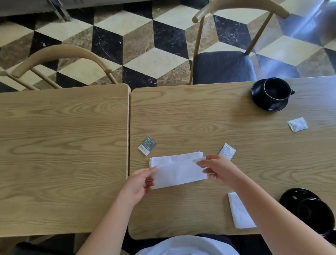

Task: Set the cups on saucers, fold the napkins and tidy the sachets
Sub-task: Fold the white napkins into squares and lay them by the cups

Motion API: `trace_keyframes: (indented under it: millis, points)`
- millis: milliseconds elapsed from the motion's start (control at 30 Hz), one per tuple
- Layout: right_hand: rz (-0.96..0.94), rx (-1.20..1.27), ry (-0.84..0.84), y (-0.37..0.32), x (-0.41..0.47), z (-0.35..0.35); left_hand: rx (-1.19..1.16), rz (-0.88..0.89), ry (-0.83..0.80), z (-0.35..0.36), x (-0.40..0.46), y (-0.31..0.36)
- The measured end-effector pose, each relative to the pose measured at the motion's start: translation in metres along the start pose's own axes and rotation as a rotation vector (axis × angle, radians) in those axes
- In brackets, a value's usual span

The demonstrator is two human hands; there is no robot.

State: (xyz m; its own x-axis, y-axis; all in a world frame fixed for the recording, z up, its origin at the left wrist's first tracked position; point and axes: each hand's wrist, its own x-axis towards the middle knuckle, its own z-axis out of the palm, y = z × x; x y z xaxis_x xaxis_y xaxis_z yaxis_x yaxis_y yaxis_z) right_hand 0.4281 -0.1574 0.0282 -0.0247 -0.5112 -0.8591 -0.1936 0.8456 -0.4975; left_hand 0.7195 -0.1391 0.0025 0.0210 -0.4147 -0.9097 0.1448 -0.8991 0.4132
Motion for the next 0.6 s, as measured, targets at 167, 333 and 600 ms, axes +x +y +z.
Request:
trace_keyframes:
  millis: [167,333,600]
  points:
    - [-0.072,-0.386,0.070,-0.001,0.028,0.001,0.526,0.241,0.206,0.004,0.021,0.008]
    - [-0.087,-0.417,-0.091,0.020,0.024,-0.012,0.442,0.337,0.106,0.005,0.021,0.001]
    - [-0.217,-0.381,-0.094,0.057,0.016,-0.017,0.390,0.335,-0.021,0.005,0.017,-0.026]
